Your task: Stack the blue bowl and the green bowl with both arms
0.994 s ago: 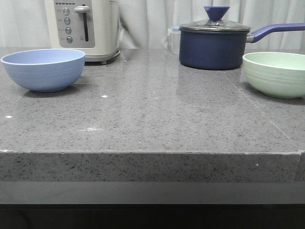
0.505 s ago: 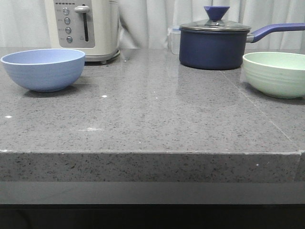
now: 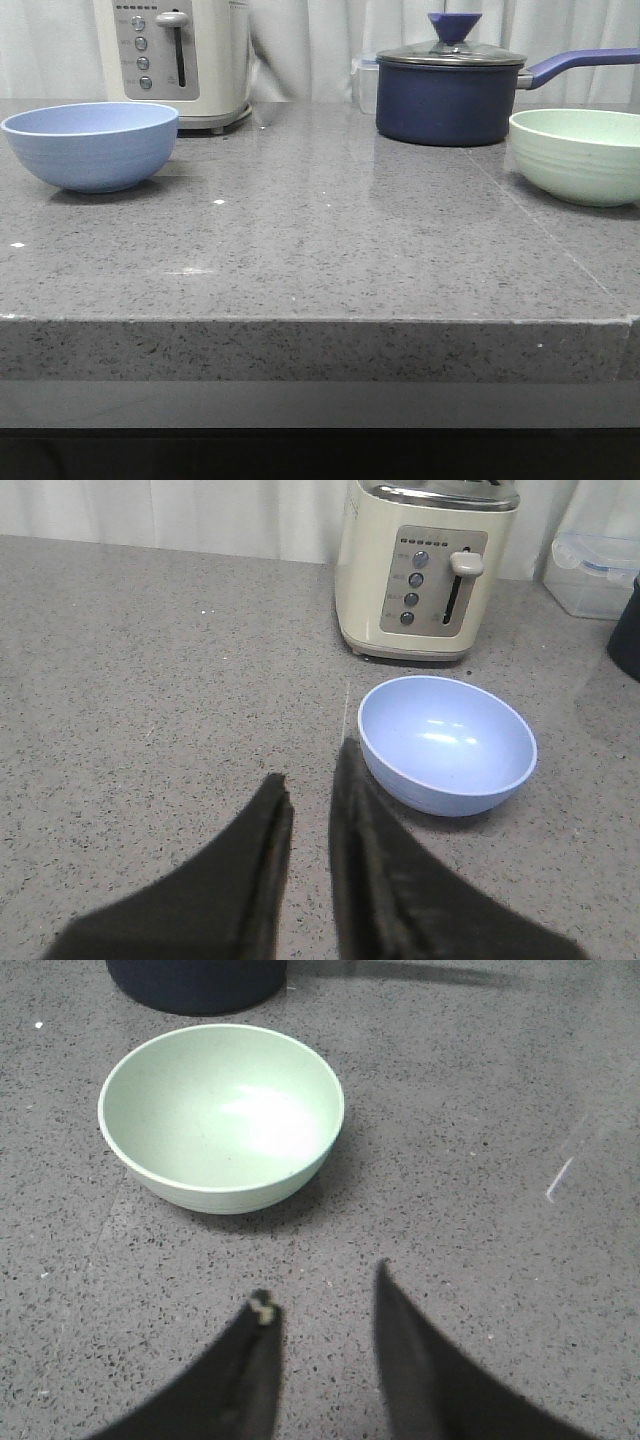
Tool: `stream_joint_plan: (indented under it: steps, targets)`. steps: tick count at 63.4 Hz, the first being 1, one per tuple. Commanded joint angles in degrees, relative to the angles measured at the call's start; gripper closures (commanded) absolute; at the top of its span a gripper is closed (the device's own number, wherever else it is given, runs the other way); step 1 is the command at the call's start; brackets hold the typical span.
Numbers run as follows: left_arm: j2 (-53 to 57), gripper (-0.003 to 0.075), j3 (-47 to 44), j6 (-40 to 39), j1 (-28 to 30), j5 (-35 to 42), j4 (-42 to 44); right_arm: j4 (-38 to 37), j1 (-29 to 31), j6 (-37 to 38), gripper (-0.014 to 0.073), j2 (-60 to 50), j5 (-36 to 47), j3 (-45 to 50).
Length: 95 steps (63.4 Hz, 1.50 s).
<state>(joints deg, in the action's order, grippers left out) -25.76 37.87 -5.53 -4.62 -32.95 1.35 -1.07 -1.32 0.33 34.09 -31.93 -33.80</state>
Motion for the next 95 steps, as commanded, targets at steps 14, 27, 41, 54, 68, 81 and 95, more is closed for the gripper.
stream_joint_plan:
  steps: [14, 27, 41, 54, 68, 81, 95]
  targets:
    - [-0.7, 0.0212, 1.5, -0.3, 0.1, 4.2, 0.2, -0.9, 0.3, -0.3, 0.0122, 0.7, 3.2, -2.0]
    - [-0.7, 0.0262, 1.5, -0.3, 0.1, 4.2, 0.2, -0.6, 0.3, -0.3, 0.0122, 1.6, 1.6, -3.7]
    - [-0.7, 0.0309, 1.5, -0.3, 0.1, 4.2, 0.2, -0.6, 0.9, 0.1, 0.0122, 10.7, -7.5, -14.8]
    - [-0.7, 0.0334, 1.5, -0.3, 0.1, 4.2, 0.2, 1.8, 7.0, 1.3, 0.0122, 23.9, -16.2, -26.9]
    - [-0.7, 0.0334, 1.5, -0.3, 0.1, 4.2, 0.2, 7.3, 8.7, 0.9, 0.0122, 36.7, -19.4, -35.1]
    - [-0.7, 0.0334, 1.5, -0.3, 0.1, 4.1, 0.2, 13.0, 8.7, -2.1, 0.0123, 47.3, -21.7, -41.7]
    - [-0.7, 0.0334, 1.5, -0.3, 0.1, 3.4, 0.2, 14.3, 8.7, -2.6, 0.0123, 55.6, -22.2, -46.6]
